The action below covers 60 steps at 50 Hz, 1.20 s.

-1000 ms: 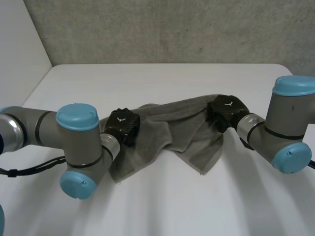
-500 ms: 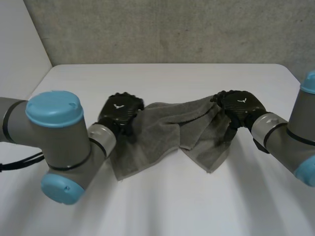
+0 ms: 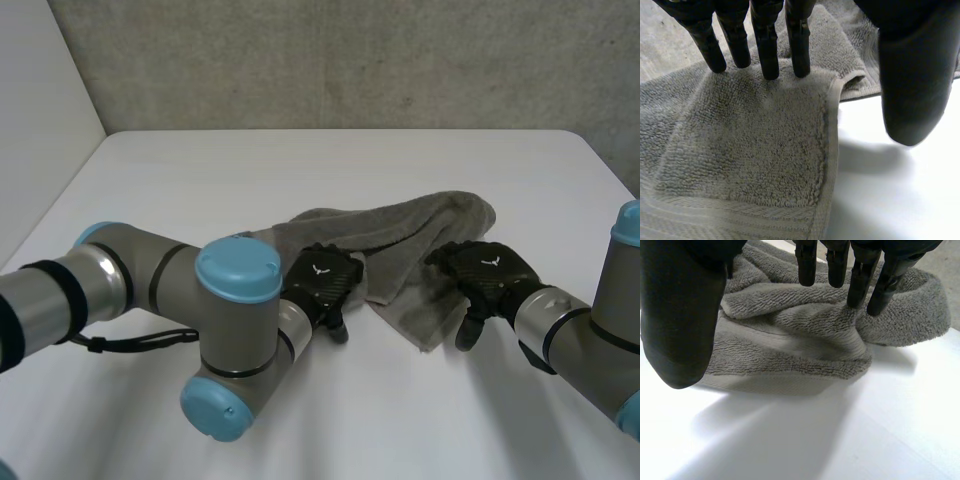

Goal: Fold the towel.

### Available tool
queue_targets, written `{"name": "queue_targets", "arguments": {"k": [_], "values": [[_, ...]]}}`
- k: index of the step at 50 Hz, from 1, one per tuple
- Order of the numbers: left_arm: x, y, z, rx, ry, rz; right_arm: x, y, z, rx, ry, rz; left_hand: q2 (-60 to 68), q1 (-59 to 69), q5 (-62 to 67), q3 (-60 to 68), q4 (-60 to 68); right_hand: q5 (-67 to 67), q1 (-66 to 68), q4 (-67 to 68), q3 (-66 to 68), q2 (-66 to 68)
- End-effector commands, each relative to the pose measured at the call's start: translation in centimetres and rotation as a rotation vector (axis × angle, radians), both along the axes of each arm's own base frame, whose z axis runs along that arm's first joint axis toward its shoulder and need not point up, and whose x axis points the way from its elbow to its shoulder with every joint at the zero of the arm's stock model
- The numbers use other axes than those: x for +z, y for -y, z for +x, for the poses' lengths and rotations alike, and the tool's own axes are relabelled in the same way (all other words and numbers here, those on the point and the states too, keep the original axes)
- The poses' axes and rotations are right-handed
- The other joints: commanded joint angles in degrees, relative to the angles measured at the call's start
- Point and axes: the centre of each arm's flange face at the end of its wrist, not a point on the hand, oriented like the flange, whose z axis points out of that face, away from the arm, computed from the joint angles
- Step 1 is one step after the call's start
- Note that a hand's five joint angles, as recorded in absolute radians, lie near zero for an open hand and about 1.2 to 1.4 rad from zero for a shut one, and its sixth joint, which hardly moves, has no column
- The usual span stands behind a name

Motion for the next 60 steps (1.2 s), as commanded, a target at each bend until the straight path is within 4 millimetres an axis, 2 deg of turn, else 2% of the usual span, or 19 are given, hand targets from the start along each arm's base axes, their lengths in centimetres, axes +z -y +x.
{"name": "queue_targets", "arguments": {"k": [1, 6, 13, 17, 30, 35, 37, 38, 40, 42, 43, 44, 45, 47, 49, 50, 52, 54, 60], "values": [[-0.9, 0.9, -0.8, 0.0, -0.003, -0.013, -0.4, -0.4, 0.3, 0.012, 0.009, -0.001, -1.85, -2.83, 0.49, -3.3, -3.76, -3.53, -3.19, -4.35, -3.01, -4.1], [-1.2, 1.6, -1.3, 0.005, -0.012, -0.025, -0.7, -0.4, 0.3, 0.013, 0.01, 0.002, 0.67, -0.3, 3.02, -3.3, -3.76, -3.53, -3.19, -4.35, -3.01, -4.1], [-1.1, 2.7, -1.8, 0.024, -0.028, -0.054, -1.2, -1.1, 1.1, 0.043, 0.005, 0.014, 14.28, 13.31, 16.62, -3.3, -3.76, -3.53, -3.19, -4.35, -3.01, -4.1], [-1.1, 2.9, -1.9, 0.028, -0.033, -0.062, -1.2, -1.2, 1.2, 0.047, 0.005, 0.014, 16.64, 15.66, 18.98, -3.3, -3.76, -3.53, -3.19, -4.35, -3.01, -4.1], [-0.1, 3.8, -2.0, 0.041, -0.062, -0.095, -1.3, -1.1, 1.2, 0.045, 0.004, 0.014, 30.95, 29.98, 33.29, -3.3, -3.76, -3.53, -3.19, -4.35, -3.01, -4.1], [-0.2, 3.9, -1.8, 0.045, -0.057, -0.094, -1.4, -1.0, 1.1, 0.039, 0.002, 0.015, 39.03, 38.05, 41.37, -3.3, -3.76, -3.53, -3.19, -4.35, -3.01, -4.1], [-0.1, 4.1, -1.4, 0.05, -0.046, -0.101, -1.4, -1.1, 1.2, 0.033, 0.014, 0.021, 53.59, 52.61, 55.93, -3.3, -3.76, -3.53, -3.19, -4.35, -3.01, -4.1], [-0.1, 4.1, -1.4, 0.05, -0.046, -0.101, -1.4, -1.1, 1.2, 0.018, 0.045, 0.034, 53.66, 52.68, 56.0, -3.3, -3.76, -3.53, -3.19, -4.35, -3.01, -4.1], [0.3, 4.4, -1.1, 0.058, -0.043, -0.106, -1.4, -1.3, 1.5, 0.01, 0.083, 0.052, 53.81, 52.83, 56.15, -3.3, -3.76, -3.53, -3.19, -4.35, -3.01, -4.1], [2.1, 4.6, -0.2, 0.074, -0.055, -0.125, -1.6, -2.0, 2.4, 0.024, 0.124, 0.077, 53.81, 52.83, 56.15, -3.3, -3.76, -3.53, -3.19, -4.35, -3.01, -4.1], [2.1, 4.6, -0.2, 0.075, -0.055, -0.125, -1.6, -2.0, 2.5, 0.024, 0.124, 0.077, 53.81, 52.83, 56.15, -3.3, -3.76, -3.53, -3.19, -4.35, -3.01, -4.1], [3.0, 4.7, 0.1, 0.08, -0.068, -0.138, -2.1, -2.3, 3.0, 0.04, 0.129, 0.086, 53.81, 52.83, 56.15, -3.3, -3.76, -3.53, -3.19, -4.35, -3.01, -4.1], [3.0, 4.7, 0.1, 0.08, -0.068, -0.138, -2.8, -2.2, 3.3, 0.044, 0.124, 0.089, 53.81, 52.83, 56.15, -3.3, -3.76, -3.47, -3.13, -4.35, -3.01, -4.04], [5.2, 5.4, 1.1, 0.107, -0.097, -0.172, -3.6, -2.1, 3.5, 0.047, 0.118, 0.092, 53.81, 52.83, 56.15, -3.3, -3.76, 1.43, 1.77, -4.35, -3.01, 0.86], [6.1, 5.7, 1.7, 0.123, -0.107, -0.182, -4.7, -1.6, 3.6, 0.055, 0.093, 0.083, 53.81, 52.83, 56.15, -3.3, -3.76, 12.64, 12.98, -4.35, -3.01, 12.07], [6.1, 5.7, 1.7, 0.123, -0.108, -0.182, -4.7, -1.6, 3.6, 0.055, 0.092, 0.083, 53.81, 52.83, 56.15, -3.3, -3.76, 12.7, 13.04, -4.35, -3.01, 12.13], [7.5, 6.1, 2.6, 0.145, -0.12, -0.199, -5.1, -1.2, 3.7, 0.064, 0.075, 0.072, 53.81, 52.83, 56.15, -3.3, -3.76, 19.26, 19.6, -4.35, -3.01, 18.69], [8.0, 6.4, 3.1, 0.16, -0.126, -0.204, -5.8, -0.8, 3.7, 0.079, 0.032, 0.06, 53.81, 52.83, 56.15, -3.3, -3.76, 27.47, 27.81, -4.35, -3.01, 26.9], [8.6, 6.3, 4.3, 0.184, -0.138, -0.189, -5.7, 0.1, 3.3, 0.078, 0.01, 0.033, 53.81, 52.83, 56.15, -3.3, -3.76, 40.62, 40.97, -4.35, -3.01, 40.05]]}}
